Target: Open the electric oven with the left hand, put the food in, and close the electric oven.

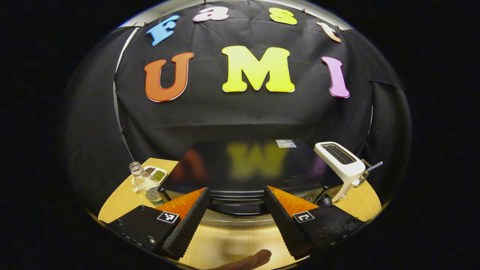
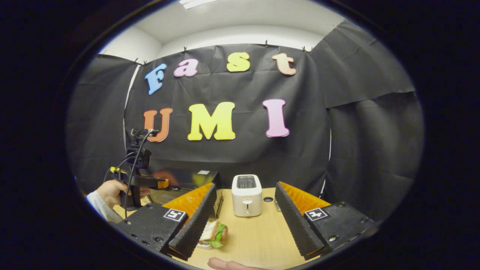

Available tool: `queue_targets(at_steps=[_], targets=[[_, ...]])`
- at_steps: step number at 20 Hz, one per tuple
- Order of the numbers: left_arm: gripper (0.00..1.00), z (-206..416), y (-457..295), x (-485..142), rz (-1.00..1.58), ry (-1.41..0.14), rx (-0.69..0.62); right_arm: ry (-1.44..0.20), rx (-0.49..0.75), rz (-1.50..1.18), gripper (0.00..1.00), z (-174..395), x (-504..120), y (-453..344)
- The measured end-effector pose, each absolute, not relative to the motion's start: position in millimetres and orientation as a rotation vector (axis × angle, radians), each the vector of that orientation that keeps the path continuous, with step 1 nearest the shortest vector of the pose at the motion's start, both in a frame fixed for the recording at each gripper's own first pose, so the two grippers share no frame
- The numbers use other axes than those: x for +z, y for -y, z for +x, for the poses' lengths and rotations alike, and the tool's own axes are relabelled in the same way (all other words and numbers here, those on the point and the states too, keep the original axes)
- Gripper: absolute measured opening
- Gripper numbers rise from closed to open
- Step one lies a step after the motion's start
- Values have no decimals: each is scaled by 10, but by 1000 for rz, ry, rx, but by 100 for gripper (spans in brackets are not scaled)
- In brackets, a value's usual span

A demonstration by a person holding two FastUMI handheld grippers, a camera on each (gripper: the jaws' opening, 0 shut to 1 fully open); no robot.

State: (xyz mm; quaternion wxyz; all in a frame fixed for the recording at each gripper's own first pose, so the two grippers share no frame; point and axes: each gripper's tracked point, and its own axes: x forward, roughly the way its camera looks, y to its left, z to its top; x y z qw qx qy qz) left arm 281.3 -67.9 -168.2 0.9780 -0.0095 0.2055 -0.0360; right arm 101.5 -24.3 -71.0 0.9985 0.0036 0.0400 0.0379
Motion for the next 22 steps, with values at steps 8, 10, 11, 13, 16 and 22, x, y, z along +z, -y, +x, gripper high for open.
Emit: queue_targets(at_steps=[8,10,11,13,16,22], targets=[[98,2785,751,-1737,-51,-465,-79,-109,65,23,100,1043,-873,378],[99,2731,744,-1732,-52,-474,-83,-113,66,22,100,1020,-885,373],[99,2693,748,-1731,-57,-475,-87,-115,68,22,100,1004,-883,368],[98,2571,739,-1742,-69,-479,-96,-115,71,20,100,977,-892,350],[99,2358,746,-1801,-65,-470,-113,-113,78,9,100,920,-923,315],[98,1886,728,-2046,-45,-463,-115,-133,94,4,100,851,-1028,223]])
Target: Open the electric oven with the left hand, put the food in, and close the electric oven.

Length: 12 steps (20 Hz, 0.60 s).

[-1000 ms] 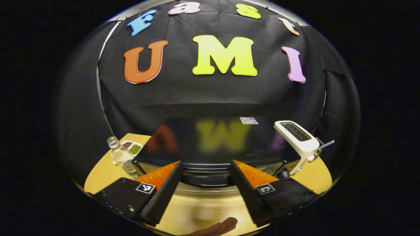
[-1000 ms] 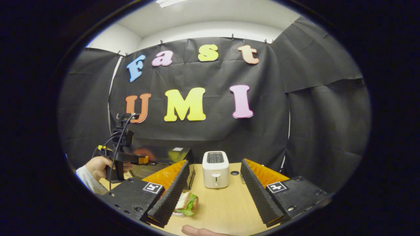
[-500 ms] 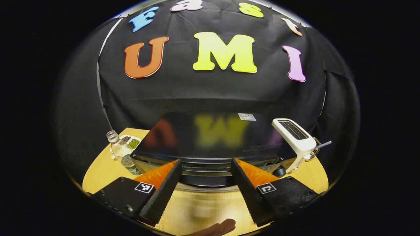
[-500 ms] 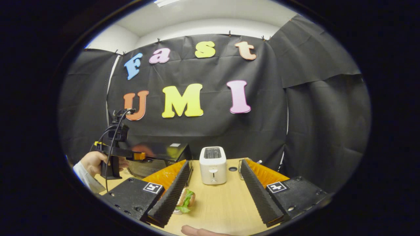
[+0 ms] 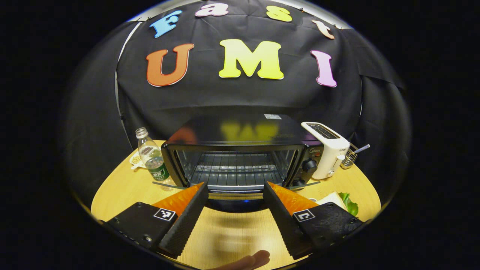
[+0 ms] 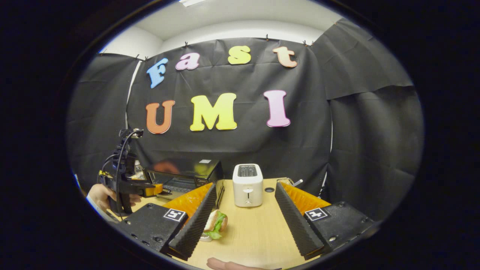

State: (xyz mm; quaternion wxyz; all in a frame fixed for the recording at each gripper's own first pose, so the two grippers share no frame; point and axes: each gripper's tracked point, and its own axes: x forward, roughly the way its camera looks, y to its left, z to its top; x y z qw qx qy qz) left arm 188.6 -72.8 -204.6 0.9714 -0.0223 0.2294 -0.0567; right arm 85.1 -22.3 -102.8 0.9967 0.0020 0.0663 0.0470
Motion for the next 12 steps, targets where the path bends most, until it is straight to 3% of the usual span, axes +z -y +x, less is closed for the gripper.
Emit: queue_targets(at_steps=[1,2,3,4,7,8,9,10,12], targets=[[98,1817,734,-2088,-50,-466,-113,-135,96,5,91,828,-1035,208],[98,1769,724,-2123,-52,-467,-113,-136,98,5,100,814,-1046,200],[98,1714,723,-2160,-53,-466,-113,-137,101,4,100,788,-1050,190],[98,1667,726,-2206,-54,-468,-113,-137,101,2,91,766,-1060,189],[98,1534,715,-2364,-53,-479,-117,-138,98,-5,91,713,-1082,198],[97,1474,712,-2409,-50,-481,-115,-139,100,-5,100,691,-1093,196],[97,1429,709,-2476,-48,-490,-113,-140,101,-6,91,674,-1099,191],[97,1406,712,-2509,-45,-486,-113,-139,101,-8,100,660,-1098,199],[97,1366,722,-2607,-42,-482,-114,-142,96,-15,100,647,-1115,227]])
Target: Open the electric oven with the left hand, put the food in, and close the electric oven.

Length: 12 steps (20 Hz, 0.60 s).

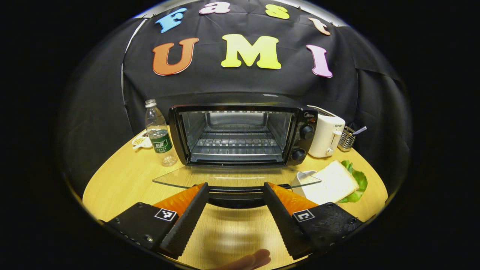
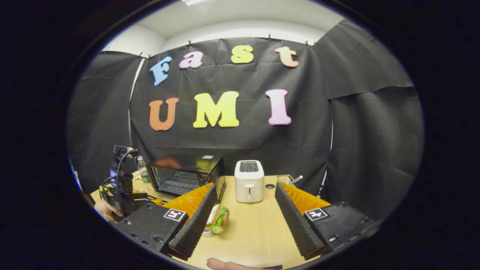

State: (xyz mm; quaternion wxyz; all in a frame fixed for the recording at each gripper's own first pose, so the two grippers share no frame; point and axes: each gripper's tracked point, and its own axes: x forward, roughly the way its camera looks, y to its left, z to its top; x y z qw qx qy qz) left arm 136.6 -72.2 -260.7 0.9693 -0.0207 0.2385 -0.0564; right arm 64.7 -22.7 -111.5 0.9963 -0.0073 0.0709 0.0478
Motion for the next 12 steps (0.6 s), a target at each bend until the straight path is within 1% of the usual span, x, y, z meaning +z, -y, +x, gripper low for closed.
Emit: queue_targets(at_steps=[5,6,10,12], targets=[[97,1242,747,-2875,-65,-509,-105,-158,92,-9,100,643,-1165,255],[95,1237,763,-2963,-69,-530,-105,-159,91,-10,100,637,-1171,258],[95,1178,776,-3242,-84,-597,-102,-175,95,-17,100,658,-1247,261],[95,1191,772,-3210,-76,-573,-105,-192,101,-19,100,689,-1286,252]])
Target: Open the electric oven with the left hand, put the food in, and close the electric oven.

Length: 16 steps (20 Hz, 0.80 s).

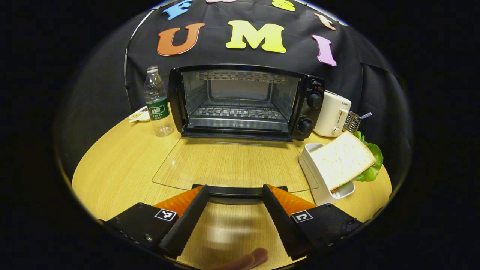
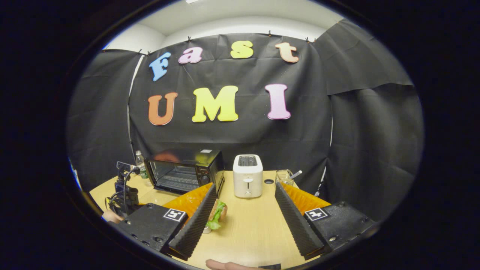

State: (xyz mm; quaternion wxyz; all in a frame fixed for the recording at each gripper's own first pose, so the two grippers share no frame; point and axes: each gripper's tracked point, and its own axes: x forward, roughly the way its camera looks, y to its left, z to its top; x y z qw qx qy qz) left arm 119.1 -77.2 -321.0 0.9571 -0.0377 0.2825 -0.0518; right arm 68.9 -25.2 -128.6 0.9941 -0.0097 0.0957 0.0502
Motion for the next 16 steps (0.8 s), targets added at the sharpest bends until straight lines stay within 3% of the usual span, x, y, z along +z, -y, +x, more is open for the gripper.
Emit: queue_targets(at_steps=[4,5,6,9,10,11,12,15,16], targets=[[93,1147,788,-3093,-106,-555,-135,-252,114,-36,100,872,-1400,245],[93,1120,794,-3005,-120,-535,-147,-281,127,-36,92,943,-1446,228],[93,1102,768,-2904,-127,-513,-154,-315,146,-32,100,1005,-1516,193],[93,1037,674,-2523,-125,-420,-144,-432,221,5,100,1205,-1744,89],[93,1018,636,-2383,-119,-384,-138,-471,247,23,92,1264,-1811,56],[93,1001,601,-2249,-115,-350,-128,-512,270,42,100,1331,-1881,27],[93,973,572,-2111,-118,-316,-122,-554,293,60,92,1410,-1962,0],[93,864,508,-1717,-115,-220,-112,-695,374,123,100,1518,-2245,-111],[93,830,485,-1604,-109,-195,-107,-746,404,150,90,1539,-2347,-157]])
